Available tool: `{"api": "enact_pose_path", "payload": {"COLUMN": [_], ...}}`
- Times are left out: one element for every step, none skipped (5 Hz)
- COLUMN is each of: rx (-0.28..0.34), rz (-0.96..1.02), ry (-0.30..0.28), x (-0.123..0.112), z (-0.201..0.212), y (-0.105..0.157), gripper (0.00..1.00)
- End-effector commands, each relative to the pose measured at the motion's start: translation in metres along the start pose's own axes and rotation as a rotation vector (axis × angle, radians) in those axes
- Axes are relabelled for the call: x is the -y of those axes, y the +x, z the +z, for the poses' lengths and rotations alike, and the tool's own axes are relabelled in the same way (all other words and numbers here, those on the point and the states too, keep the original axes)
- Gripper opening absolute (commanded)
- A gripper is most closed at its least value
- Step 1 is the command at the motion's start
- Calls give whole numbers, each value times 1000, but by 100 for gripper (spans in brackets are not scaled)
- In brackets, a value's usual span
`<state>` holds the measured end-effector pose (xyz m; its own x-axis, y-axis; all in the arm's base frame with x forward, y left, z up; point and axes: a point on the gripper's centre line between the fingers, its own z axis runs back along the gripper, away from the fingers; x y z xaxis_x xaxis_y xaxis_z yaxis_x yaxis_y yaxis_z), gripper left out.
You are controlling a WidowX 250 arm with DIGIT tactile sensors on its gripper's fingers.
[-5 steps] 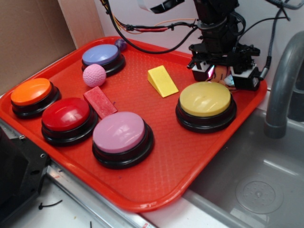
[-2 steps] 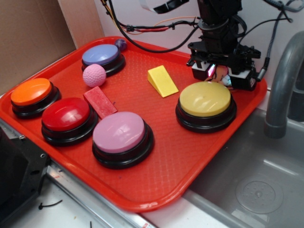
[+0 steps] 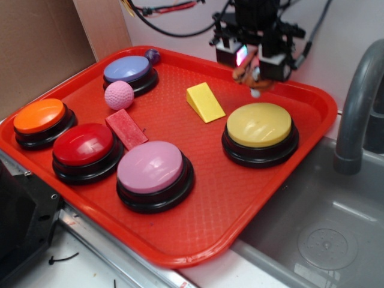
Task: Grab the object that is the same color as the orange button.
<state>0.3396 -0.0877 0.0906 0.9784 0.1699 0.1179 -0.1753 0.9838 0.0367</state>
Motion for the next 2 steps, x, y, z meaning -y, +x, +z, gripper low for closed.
{"api": "enact_pose_path", "payload": {"rx": [136, 104], "rz": [137, 121], "ry": [-6, 41], "x": [-39, -64], "z": [109, 137], "y": [-17, -41], "gripper": [0, 0]}}
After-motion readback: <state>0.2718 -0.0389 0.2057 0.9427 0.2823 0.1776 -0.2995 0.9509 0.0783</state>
